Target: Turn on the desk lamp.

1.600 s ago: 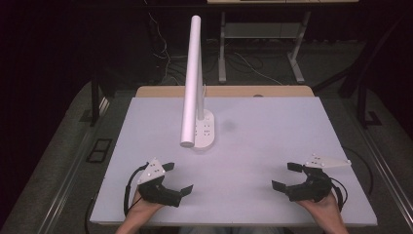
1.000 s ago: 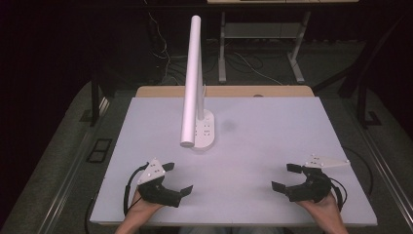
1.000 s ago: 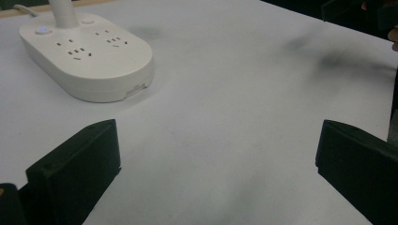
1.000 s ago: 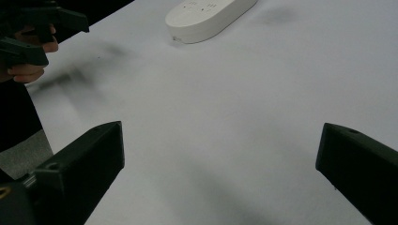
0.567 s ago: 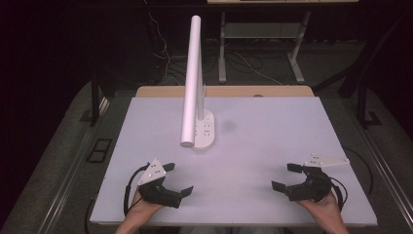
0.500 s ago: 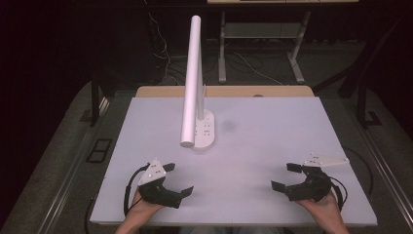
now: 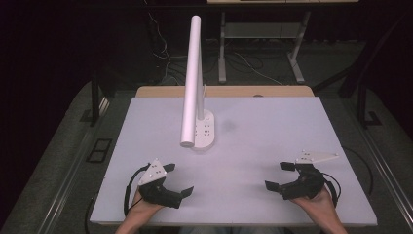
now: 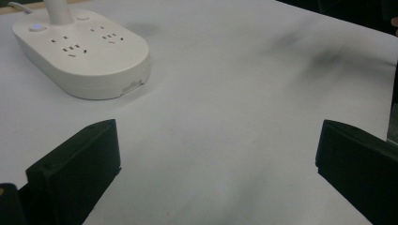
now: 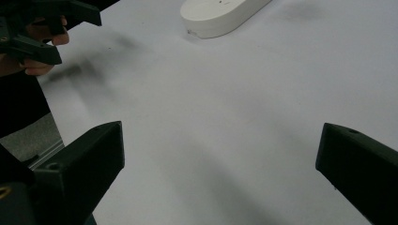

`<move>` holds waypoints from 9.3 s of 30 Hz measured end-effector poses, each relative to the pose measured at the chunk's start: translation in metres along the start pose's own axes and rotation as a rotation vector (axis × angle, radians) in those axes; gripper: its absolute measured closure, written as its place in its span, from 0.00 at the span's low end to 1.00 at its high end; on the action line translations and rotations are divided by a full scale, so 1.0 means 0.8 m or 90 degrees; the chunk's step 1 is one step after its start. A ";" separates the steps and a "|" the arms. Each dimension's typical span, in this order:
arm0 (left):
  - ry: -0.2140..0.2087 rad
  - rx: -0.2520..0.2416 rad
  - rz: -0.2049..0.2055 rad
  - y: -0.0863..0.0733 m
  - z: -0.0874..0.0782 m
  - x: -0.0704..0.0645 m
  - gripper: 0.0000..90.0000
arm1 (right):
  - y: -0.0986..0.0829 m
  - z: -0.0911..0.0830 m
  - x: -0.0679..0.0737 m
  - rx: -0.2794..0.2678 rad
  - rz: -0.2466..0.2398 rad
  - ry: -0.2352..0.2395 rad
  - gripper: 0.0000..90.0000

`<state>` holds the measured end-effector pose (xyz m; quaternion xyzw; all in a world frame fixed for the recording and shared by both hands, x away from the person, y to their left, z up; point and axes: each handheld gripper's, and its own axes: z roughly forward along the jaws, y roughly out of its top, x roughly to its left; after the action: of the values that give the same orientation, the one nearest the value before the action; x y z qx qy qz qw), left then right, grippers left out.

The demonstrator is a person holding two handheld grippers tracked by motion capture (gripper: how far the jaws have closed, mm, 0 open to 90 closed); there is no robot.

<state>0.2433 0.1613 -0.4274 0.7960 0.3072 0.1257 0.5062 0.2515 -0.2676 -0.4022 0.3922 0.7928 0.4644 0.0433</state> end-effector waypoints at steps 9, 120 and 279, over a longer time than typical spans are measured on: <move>0.002 0.000 -0.002 0.000 0.000 0.000 0.00 | 0.014 0.004 0.000 0.007 -0.007 0.014 0.01; -0.004 -0.001 -0.006 -0.002 -0.001 0.000 0.00 | 0.207 0.126 -0.035 0.060 -0.004 0.058 0.01; -0.013 -0.001 0.002 -0.001 -0.001 0.000 0.00 | 0.195 0.204 -0.089 -0.021 0.026 0.031 0.99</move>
<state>0.2426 0.1621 -0.4278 0.7974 0.3009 0.1187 0.5095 0.4617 -0.1597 -0.3952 0.3964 0.7777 0.4874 0.0209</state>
